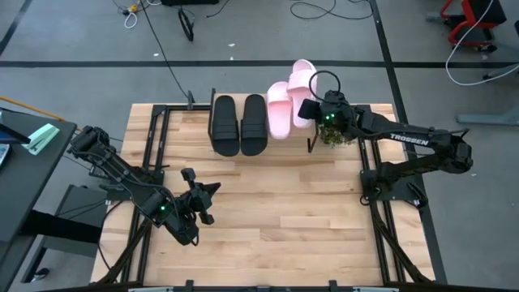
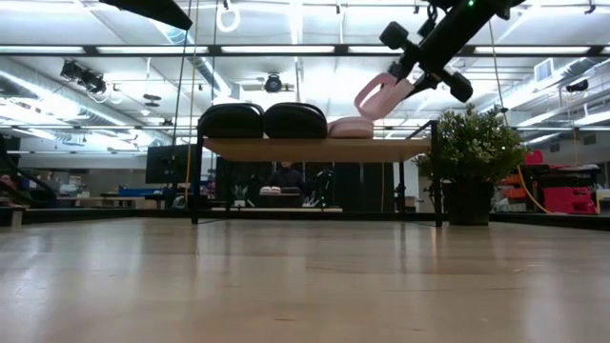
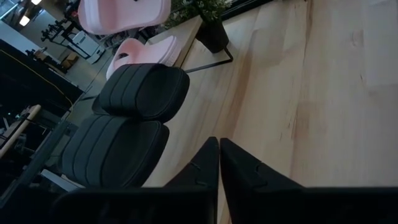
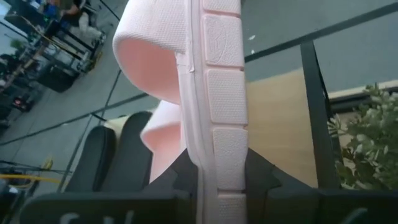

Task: Pick and place slides into the shelf
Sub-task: Put the white slide on the shelf

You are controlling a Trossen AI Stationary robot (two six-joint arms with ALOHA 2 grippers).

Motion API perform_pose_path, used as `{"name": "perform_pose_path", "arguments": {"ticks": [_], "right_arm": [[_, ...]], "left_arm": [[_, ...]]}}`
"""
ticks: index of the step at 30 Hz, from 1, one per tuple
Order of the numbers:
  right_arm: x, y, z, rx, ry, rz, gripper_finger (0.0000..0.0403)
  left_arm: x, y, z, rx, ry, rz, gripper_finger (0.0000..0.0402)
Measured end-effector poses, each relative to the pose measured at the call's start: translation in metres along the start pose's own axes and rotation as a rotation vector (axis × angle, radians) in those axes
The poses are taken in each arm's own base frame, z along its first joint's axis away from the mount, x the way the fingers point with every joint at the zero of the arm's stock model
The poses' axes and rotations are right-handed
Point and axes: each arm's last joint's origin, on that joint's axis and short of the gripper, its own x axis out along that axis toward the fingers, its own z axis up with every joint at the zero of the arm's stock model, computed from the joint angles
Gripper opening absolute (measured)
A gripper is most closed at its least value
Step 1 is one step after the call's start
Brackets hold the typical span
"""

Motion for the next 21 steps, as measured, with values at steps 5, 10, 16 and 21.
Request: {"name": "perform_pose_path", "arguments": {"ticks": [5,10,16,21], "right_arm": [[-0.001,-0.002,-0.001,-0.004,0.025,-0.008,0.0072],[0.002,-0.002,-0.007,-0.004,0.060,-0.024,0.0072],[0.007,-0.003,-0.014,-0.002,0.076,-0.051,0.0072],[0.009,-0.007,-0.016,-0.001,0.080,-0.064,0.0071]], "left_arm": [[0.000,0.000,0.000,0.000,0.000,0.000,0.0017],[0.000,0.000,0.000,-0.001,0.000,0.000,0.0025],[0.000,0.000,0.000,-0.001,0.000,0.000,0.0029],[0.000,0.000,0.000,-0.001,-0.001,0.000,0.0021]]}}
